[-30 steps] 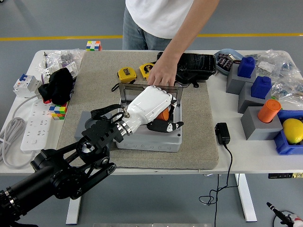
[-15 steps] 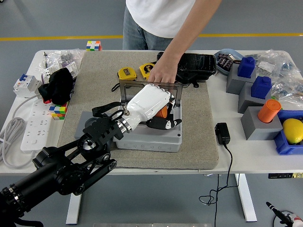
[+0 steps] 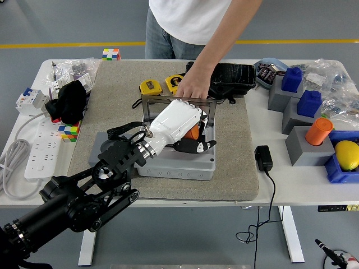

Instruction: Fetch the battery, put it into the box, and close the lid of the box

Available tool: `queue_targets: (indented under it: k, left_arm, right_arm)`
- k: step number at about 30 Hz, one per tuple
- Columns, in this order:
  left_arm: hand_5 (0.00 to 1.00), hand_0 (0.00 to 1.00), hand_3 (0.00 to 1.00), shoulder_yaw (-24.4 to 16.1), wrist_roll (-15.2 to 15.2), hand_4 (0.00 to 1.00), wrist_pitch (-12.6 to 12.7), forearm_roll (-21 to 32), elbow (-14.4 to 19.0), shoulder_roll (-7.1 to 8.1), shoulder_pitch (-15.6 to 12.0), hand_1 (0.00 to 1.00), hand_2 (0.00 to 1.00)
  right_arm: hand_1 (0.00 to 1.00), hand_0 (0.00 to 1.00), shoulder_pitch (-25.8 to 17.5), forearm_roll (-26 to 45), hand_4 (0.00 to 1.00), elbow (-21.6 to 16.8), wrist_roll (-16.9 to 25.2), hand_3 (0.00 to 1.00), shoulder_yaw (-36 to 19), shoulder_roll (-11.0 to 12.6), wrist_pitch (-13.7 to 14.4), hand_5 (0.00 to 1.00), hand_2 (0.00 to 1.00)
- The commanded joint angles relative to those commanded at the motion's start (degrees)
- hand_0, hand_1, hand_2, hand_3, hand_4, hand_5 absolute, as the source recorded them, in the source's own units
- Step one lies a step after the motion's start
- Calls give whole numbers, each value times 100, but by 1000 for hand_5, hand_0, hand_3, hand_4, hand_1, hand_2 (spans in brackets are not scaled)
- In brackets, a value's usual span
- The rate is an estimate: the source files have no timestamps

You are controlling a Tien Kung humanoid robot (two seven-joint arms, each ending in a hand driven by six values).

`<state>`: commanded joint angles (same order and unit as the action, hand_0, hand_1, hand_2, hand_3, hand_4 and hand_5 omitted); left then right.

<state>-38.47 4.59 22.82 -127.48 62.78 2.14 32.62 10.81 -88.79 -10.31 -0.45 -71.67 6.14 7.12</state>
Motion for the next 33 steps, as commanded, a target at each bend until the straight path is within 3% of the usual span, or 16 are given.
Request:
queue_targets:
  k: [9,16,33]
  left_arm:
    - [419,74,119,53,31,631,45,47,12,-30,-29,72,121]
    - [425,75,122,70,175,632,120,173,-222,-78,88,73,122]
    - [449,94,137,95,306,638,88,483,-444,-169,284,88,136]
  right_arm:
    - [868,890,-6,15,998,0,-4,884,27,11,1,998,837]
    - [868,890,-8,-9,998,0,-9,884,22,14,-4,998,837]
    - [868,889,39,67,998,0,2,884,94,24,7,998,836]
